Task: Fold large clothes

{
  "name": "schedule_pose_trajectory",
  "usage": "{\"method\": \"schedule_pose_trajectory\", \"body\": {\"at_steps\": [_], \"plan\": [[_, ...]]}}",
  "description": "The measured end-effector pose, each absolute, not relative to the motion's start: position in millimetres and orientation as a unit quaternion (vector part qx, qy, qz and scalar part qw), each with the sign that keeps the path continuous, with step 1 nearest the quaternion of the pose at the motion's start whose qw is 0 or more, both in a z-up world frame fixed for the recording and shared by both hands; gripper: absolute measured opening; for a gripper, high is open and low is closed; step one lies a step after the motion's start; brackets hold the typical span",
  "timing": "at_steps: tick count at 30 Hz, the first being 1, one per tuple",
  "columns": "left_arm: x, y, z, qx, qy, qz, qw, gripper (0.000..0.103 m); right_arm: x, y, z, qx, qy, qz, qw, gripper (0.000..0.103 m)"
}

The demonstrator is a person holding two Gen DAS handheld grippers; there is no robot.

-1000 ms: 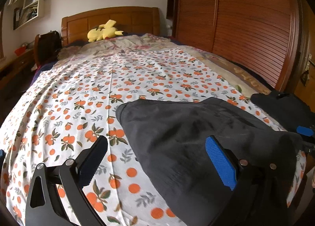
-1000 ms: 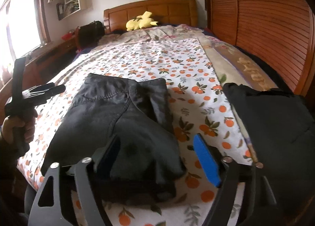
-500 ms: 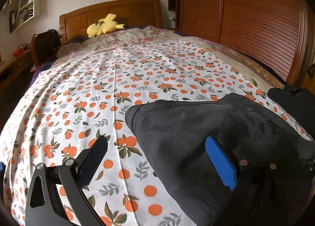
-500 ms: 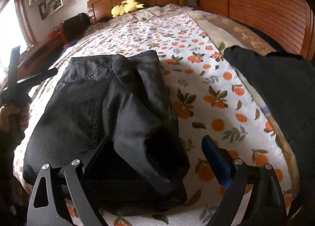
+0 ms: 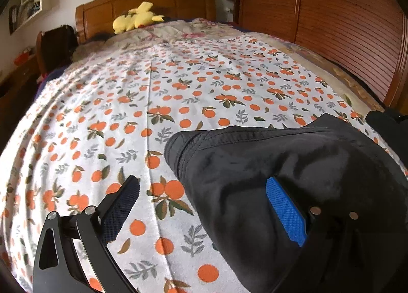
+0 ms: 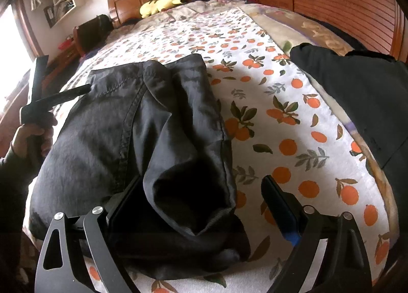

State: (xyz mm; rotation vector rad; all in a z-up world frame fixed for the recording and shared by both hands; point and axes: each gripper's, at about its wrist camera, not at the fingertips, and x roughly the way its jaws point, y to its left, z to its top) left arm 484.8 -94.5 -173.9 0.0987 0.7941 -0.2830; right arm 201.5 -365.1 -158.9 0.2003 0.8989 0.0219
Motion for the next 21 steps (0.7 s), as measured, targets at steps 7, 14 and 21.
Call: {"method": "schedule_pose_trajectory", "body": {"at_steps": [7, 14, 21], "plan": [[490, -91, -180, -0.004, 0.411, -0.186, 0.893, 0.062, 200, -360, -160, 0.124, 0.440, 0.048, 0.888, 0.058], [483, -107, -171, 0.023, 0.419, -0.183, 0.889, 0.014, 192, -347, -149, 0.108, 0.420, 0.074, 0.898, 0.018], [459, -118, -131, 0.048, 0.380, -0.162, 0.909, 0.009, 182, -353, -127, 0.118, 0.367, 0.087, 0.918, 0.011]]}}
